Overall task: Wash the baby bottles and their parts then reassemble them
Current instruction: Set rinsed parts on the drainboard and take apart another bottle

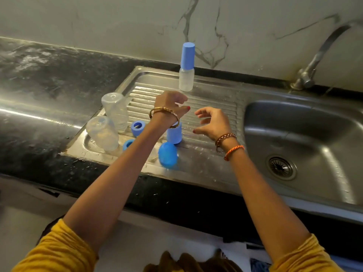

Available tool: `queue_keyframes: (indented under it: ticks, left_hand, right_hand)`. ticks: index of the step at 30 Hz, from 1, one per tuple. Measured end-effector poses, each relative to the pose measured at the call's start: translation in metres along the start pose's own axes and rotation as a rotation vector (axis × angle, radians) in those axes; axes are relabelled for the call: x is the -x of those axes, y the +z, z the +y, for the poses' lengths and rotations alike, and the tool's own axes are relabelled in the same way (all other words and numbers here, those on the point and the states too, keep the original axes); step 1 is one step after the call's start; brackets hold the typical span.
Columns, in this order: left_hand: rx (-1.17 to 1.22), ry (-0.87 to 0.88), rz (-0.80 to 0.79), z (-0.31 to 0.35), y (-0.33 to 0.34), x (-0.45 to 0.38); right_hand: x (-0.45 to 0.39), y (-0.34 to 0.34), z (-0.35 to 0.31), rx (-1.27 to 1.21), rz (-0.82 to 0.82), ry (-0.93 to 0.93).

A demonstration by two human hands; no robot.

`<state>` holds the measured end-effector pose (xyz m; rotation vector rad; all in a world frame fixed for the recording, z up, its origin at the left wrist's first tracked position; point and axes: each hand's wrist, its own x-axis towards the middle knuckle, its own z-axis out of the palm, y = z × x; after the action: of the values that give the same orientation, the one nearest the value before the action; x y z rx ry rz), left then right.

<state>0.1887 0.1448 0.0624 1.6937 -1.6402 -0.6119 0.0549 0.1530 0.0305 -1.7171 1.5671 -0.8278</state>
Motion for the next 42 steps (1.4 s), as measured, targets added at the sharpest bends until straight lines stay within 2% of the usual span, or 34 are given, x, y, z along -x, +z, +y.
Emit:
queue_keyframes:
  ticks: [5, 11, 14, 16, 20, 22, 23, 26, 27, 28, 29, 31, 32, 33, 36, 37, 39, 42]
  left_hand:
    - [0.201, 0.058, -0.093, 0.045, 0.055, 0.008]
    - [0.433, -0.093, -0.225, 0.096, 0.155, 0.013]
    - [0.55, -0.21, -0.251, 0.119, 0.206, 0.017]
    - [0.606, -0.277, -0.265, 0.129, 0.235, 0.022]
    - [0.639, -0.454, -0.342, 0.144, 0.284, 0.027]
    - [0.662, -0.563, -0.347, 0.151, 0.306, 0.024]
    - [0.68, -0.596, -0.337, 0.154, 0.315, 0.023]
    - [0.685, -0.608, -0.269, 0.158, 0.335, 0.021]
    - [0.671, -0.597, -0.247, 0.158, 0.341, 0.02]
    - [0.653, -0.585, -0.244, 0.16, 0.346, 0.019]
    - [0.625, -0.579, -0.274, 0.162, 0.352, 0.018]
    - [0.549, -0.611, -0.361, 0.168, 0.362, 0.012]
    - [0.532, -0.635, -0.367, 0.171, 0.365, 0.008]
    - [0.529, -0.647, -0.347, 0.176, 0.368, 0.002]
    - [0.579, -0.655, -0.232, 0.185, 0.367, -0.019]
    - [0.615, -0.662, -0.209, 0.188, 0.368, -0.027]
    - [0.665, -0.673, -0.183, 0.193, 0.369, -0.041]
    - [0.723, -0.697, -0.146, 0.194, 0.374, -0.06]
  right_hand:
    - [0.01, -0.056, 0.025, -0.01, 0.308, -0.051]
    - [0.016, -0.139, 0.097, -0.002, 0.697, -0.045]
    - [0.019, -0.169, 0.14, -0.007, 0.752, 0.01]
    - [0.021, -0.184, 0.169, 0.021, 0.662, 0.074]
    - [0.02, -0.212, 0.224, 0.098, 0.203, 0.258]
    - [0.02, -0.226, 0.24, 0.08, 0.07, 0.293]
    - [0.02, -0.233, 0.246, 0.081, 0.102, 0.287]
    - [0.022, -0.245, 0.254, 0.074, 0.399, 0.215]
    - [0.021, -0.249, 0.258, 0.081, 0.435, 0.174]
    - [0.018, -0.253, 0.264, 0.096, 0.372, 0.143]
    - [0.014, -0.257, 0.269, 0.144, 0.191, 0.145]
    - [0.006, -0.262, 0.279, 0.285, -0.342, 0.256]
    - [0.0, -0.264, 0.284, 0.293, -0.445, 0.322]
    - [-0.01, -0.268, 0.286, 0.255, -0.39, 0.351]
    - [-0.047, -0.286, 0.276, 0.121, 0.076, 0.309]
    - [-0.062, -0.294, 0.271, 0.108, 0.175, 0.277]
    - [-0.096, -0.306, 0.256, 0.12, 0.275, 0.202]
    - [-0.136, -0.31, 0.234, 0.3, 0.346, 0.14]
